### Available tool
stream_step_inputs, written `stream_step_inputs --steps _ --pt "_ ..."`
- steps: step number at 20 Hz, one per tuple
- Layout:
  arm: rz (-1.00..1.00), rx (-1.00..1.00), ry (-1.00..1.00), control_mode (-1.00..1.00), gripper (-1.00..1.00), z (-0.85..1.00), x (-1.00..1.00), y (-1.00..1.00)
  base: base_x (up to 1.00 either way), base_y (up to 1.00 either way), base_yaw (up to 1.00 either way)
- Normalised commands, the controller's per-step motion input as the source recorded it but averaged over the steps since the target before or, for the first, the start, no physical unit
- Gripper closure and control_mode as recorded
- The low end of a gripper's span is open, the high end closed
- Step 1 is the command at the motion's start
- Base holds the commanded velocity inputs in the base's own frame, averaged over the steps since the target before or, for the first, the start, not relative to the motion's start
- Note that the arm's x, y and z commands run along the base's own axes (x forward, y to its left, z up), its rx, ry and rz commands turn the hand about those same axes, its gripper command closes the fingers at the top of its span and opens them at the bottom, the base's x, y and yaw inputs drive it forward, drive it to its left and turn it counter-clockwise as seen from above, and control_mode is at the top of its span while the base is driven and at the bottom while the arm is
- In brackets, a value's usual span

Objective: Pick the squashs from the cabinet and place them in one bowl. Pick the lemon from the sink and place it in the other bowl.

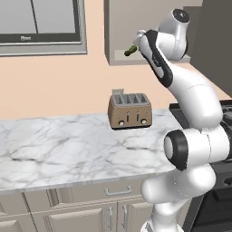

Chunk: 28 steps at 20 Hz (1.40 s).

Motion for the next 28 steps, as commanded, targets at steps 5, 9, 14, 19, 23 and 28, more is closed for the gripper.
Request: stream_step_inputs --steps 5,9,14,19,23,28 --pt "0.08 0.02 0.0 -1.0 -1.0 0.0 0.1 0.0 0.0 0.0 0.0" --pt "0.08 0.04 0.0 -1.0 -1.0 -0.01 0.17 -0.05 0.0 0.0 0.0" --pt "0.03 0.01 0.0 -1.0 -1.0 -0.15 0.4 -0.01 0.0 0.0 0.0" --pt "0.01 0.0 0.0 -1.0 -1.0 -0.17 0.49 0.0 0.0 0.0 0.0" --pt "0.02 0.0 0.0 -1.0 -1.0 0.0 0.35 0.0 0.0 0.0 0.0" --pt "0.02 0.0 0.0 -1.0 -1.0 0.0 0.31 0.0 0.0 0.0 0.0"
